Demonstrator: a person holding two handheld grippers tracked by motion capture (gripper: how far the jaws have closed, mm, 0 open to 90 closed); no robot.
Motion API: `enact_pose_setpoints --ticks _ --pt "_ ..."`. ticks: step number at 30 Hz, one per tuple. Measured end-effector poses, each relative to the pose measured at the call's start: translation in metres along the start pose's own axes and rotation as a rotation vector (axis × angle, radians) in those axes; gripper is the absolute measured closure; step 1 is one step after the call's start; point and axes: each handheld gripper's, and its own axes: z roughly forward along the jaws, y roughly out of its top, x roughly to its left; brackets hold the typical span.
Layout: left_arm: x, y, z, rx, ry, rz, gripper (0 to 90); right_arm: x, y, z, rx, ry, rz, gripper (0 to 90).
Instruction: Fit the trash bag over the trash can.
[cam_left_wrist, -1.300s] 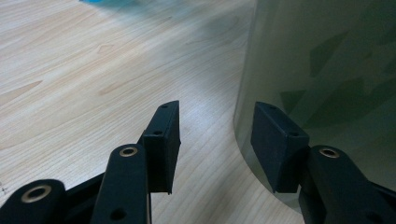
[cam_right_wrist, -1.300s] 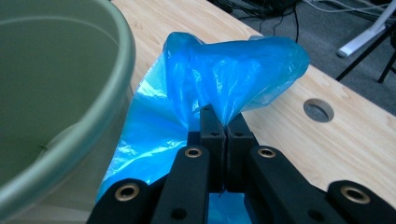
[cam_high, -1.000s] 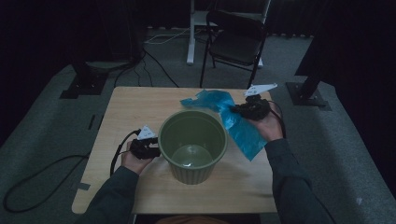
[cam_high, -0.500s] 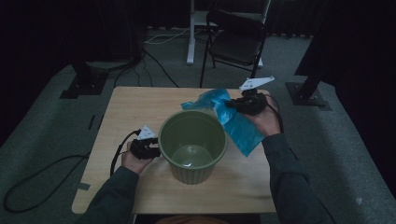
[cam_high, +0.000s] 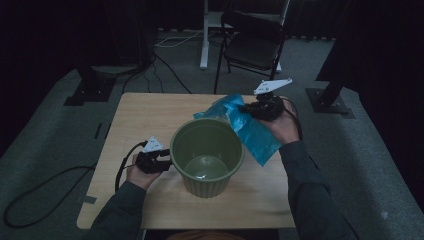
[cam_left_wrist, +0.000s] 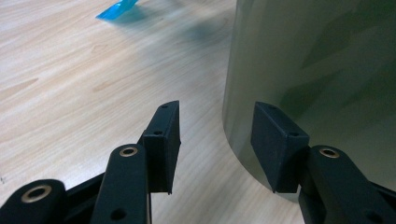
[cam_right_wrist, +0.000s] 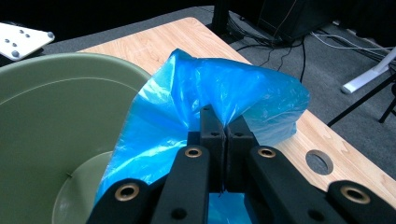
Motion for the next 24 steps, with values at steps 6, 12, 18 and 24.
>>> enact_pose_setpoints --ticks 6,12,18,24 --pt "-0.006 -0.005 -0.01 -0.017 -0.01 -0.002 51.1 0.001 0.002 -0.002 -0.003 0.002 0.0 89.2" --pt "-0.013 -0.006 -0.013 -0.017 -0.031 0.01 50.7 0.001 0.005 -0.003 -0.001 0.001 -0.011 89.2" --pt "-0.014 -0.004 -0.009 -0.02 -0.043 0.005 51.4 0.002 0.01 -0.005 -0.004 -0.001 -0.014 89.2" --pt "-0.02 0.004 0.0 -0.014 -0.051 0.026 51.4 0.004 0.019 -0.006 -0.014 0.003 -0.028 89.2"
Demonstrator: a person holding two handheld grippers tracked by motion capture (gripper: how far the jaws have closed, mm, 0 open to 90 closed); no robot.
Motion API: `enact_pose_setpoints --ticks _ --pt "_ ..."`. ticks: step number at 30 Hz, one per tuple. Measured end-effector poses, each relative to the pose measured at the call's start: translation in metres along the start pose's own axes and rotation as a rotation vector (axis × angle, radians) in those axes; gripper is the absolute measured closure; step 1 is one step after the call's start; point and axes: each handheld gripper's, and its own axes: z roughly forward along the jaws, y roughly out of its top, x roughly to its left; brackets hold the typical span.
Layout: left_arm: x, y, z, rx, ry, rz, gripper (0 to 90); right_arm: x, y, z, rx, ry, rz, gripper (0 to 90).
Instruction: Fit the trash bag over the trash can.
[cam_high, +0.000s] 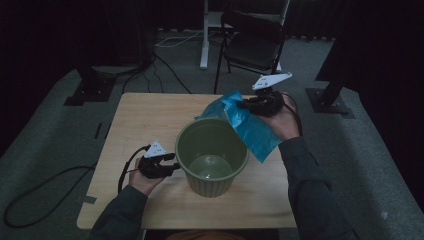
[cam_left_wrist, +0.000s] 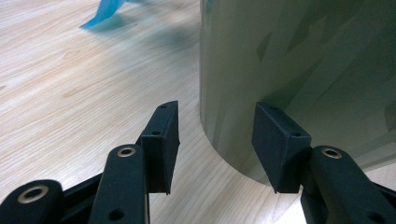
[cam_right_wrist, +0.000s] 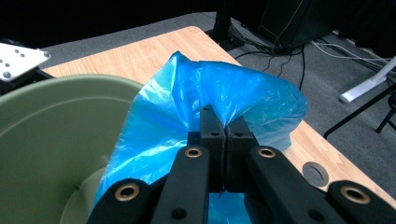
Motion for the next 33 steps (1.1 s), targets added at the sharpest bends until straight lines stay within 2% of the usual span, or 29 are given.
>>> enact_pose_setpoints --ticks 7,13,18,24,33 --pt "-0.005 0.006 0.009 0.001 -0.013 0.011 51.5 0.003 0.006 0.005 -0.003 0.015 -0.008 89.2" --pt "-0.006 0.009 0.014 -0.003 -0.016 0.008 51.4 0.013 0.015 0.018 0.003 0.037 -0.034 89.1" --pt "-0.008 0.013 0.021 -0.007 -0.021 0.01 51.4 0.027 0.026 0.033 0.012 0.067 -0.065 89.1" --pt "-0.01 0.018 0.029 -0.011 -0.021 0.017 51.4 0.04 0.035 0.046 -0.007 0.109 -0.082 89.1" --pt "-0.007 0.019 0.022 -0.046 -0.002 0.004 51.3 0.048 0.034 0.05 -0.012 0.136 -0.078 89.1"
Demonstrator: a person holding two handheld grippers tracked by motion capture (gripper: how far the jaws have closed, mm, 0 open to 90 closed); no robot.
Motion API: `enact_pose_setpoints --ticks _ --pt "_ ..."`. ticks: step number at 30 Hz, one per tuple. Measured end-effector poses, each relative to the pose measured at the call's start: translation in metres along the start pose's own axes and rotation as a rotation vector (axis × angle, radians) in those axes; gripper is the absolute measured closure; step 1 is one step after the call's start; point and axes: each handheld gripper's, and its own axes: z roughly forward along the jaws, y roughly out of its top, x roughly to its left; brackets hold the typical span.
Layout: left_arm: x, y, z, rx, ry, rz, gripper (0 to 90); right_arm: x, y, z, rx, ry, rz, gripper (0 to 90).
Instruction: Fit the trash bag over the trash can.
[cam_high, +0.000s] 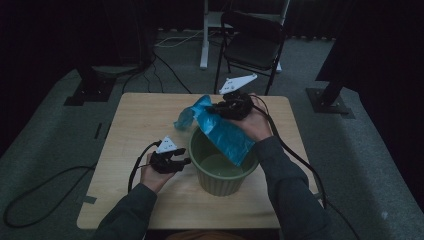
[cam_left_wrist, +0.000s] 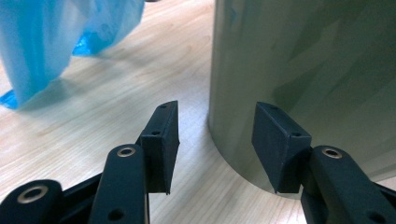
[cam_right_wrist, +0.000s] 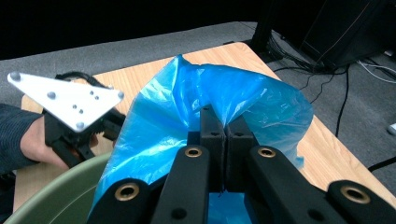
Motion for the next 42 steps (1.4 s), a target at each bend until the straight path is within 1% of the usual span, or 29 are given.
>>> enact_pose_setpoints --ticks 3,5,8,12,13,17,22,27,32,36,42 --pt "0.003 0.0 -0.003 -0.015 0.009 -0.009 51.3 0.0 -0.006 -0.001 0.002 0.001 0.005 89.1" --pt "0.004 0.0 -0.005 -0.022 0.004 -0.01 51.3 -0.001 -0.011 -0.002 0.009 -0.002 0.009 89.1" --pt "0.004 0.0 -0.006 -0.037 -0.002 -0.005 51.3 -0.001 -0.017 -0.005 0.004 -0.001 0.021 89.1" --pt "0.005 0.001 -0.008 -0.044 0.005 -0.007 51.3 0.0 -0.023 -0.008 0.006 -0.005 0.018 89.0" --pt "0.005 0.001 -0.009 -0.046 0.007 -0.008 51.3 -0.001 -0.027 -0.01 0.009 -0.008 0.023 89.0" --pt "0.006 0.002 -0.01 -0.051 0.01 -0.013 51.4 -0.001 -0.033 -0.013 0.011 -0.01 0.034 89.0" --pt "0.011 0.003 -0.016 -0.079 0.02 -0.027 51.4 0.0 -0.044 -0.013 0.02 -0.005 0.042 89.0" --pt "0.016 0.006 -0.02 -0.069 0.027 -0.022 52.1 0.0 -0.054 -0.012 0.028 0.003 0.055 89.0" --pt "0.022 0.012 -0.022 -0.074 0.046 -0.023 52.7 0.001 -0.062 -0.013 0.035 0.011 0.063 88.9" --pt "0.027 0.021 -0.024 -0.08 0.073 -0.012 53.1 0.003 -0.066 -0.015 0.035 0.018 0.063 88.9" --pt "0.035 0.034 -0.028 -0.105 0.102 -0.008 52.7 0.006 -0.069 -0.016 0.031 0.03 0.064 88.9"
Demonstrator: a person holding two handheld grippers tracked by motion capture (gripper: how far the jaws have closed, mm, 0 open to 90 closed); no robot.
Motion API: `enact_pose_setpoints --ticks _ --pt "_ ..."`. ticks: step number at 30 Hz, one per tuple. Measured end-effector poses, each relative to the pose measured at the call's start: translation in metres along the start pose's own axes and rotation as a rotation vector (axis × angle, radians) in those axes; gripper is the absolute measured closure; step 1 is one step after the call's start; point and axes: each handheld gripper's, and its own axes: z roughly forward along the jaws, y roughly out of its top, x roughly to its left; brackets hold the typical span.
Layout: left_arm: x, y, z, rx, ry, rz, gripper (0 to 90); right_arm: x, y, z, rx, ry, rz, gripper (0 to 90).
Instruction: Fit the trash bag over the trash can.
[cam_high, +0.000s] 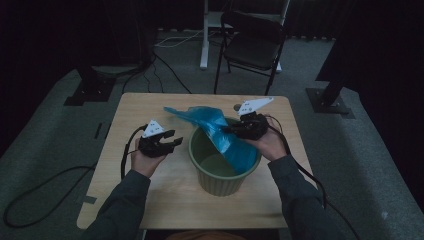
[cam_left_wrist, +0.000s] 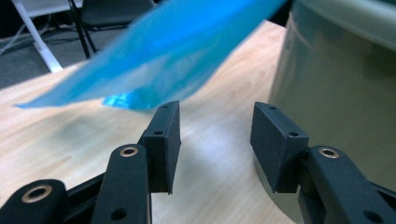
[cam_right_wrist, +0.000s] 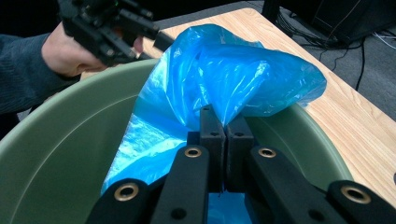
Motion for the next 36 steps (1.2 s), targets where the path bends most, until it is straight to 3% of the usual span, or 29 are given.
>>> enact_pose_setpoints --ticks 8,15,24,30,33,36 --pt "0.005 0.017 0.0 -0.015 0.049 0.034 48.9 0.001 -0.002 0.0 0.001 0.01 -0.002 88.8" --pt "0.008 0.029 0.006 -0.025 0.057 0.043 46.5 0.002 -0.004 0.0 0.0 0.024 -0.001 88.8" --pt "0.015 0.046 0.018 -0.007 -0.005 0.054 37.4 0.004 -0.007 0.0 0.002 0.039 0.003 88.7" --pt "0.018 0.054 0.026 0.011 -0.013 0.101 33.3 0.005 -0.007 0.0 -0.003 0.053 0.0 88.6" --pt "0.017 0.056 0.032 0.037 -0.006 0.118 33.9 0.005 -0.007 0.0 -0.005 0.058 -0.001 88.6" --pt "0.011 0.058 0.036 0.049 0.005 0.143 50.6 0.006 -0.008 0.0 -0.005 0.062 -0.004 88.4"
